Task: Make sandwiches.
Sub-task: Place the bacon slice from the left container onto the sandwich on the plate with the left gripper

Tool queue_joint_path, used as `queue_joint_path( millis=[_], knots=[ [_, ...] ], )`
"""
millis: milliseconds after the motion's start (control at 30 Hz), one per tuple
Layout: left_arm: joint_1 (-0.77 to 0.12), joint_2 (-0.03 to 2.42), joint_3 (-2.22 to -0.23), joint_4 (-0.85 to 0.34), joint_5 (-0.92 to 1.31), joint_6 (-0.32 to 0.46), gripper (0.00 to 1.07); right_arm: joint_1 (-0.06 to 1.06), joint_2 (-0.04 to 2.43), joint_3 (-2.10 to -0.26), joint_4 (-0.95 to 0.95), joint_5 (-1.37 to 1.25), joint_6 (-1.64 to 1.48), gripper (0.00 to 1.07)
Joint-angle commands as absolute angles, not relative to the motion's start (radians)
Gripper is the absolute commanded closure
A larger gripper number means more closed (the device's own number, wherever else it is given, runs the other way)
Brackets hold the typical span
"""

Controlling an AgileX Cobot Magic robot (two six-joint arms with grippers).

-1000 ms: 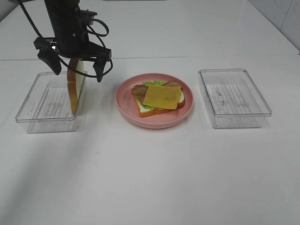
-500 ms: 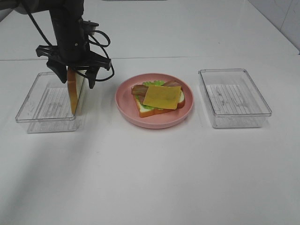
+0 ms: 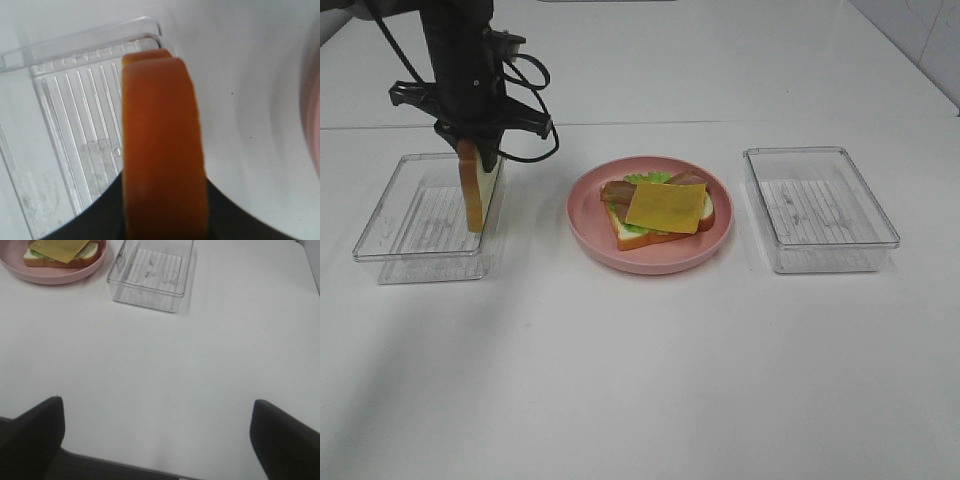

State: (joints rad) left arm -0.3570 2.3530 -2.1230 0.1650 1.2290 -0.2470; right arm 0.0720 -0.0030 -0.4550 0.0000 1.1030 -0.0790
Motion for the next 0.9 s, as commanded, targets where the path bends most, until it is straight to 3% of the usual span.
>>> queue_joint_path(
  millis=[33,500,600,633,767,833,867,900],
  knots=[
    [-0.36,2.299,-2.14,0.158,1.315,-0.244,1.07,0.067,-0.039,-0.454,0.0,1.099,-0.083,0.1],
    [-0.363,2.098,-2.158,0.123,1.277,-0.23,1.07,0.067,-0.039,-0.454,0.0,1.099,-0.083,0.1],
    [-0.363,2.085,-2.158,0.0,1.222,-0.133,1.07,0.067,-0.039,-0.454,0.0,1.099,-0.083,0.1],
    [-0.363,2.085,-2.158,0.0,1.222,-0.133,1.07,0.067,-0.039,-0.454,0.0,1.099,-0.083,0.1],
    [-0.363,2.091,-2.158,-0.202,1.16,-0.067,1.07,0.067,-0.039,-0.454,0.0,1.099,-0.083,0.11],
    [-0.363,2.096,-2.158,-0.246,1.14,-0.054,1.07,0.067,-0.039,-0.454,0.0,1.099,-0.083,0.11],
    [-0.363,2.102,-2.158,-0.335,1.107,-0.018,1.07,0.067,-0.039,-0.454,0.0,1.099,-0.083,0.11],
    [-0.363,2.102,-2.158,-0.335,1.107,-0.018,1.07,0.067,-0.039,-0.454,0.0,1.099,-0.083,0.11]
  ],
)
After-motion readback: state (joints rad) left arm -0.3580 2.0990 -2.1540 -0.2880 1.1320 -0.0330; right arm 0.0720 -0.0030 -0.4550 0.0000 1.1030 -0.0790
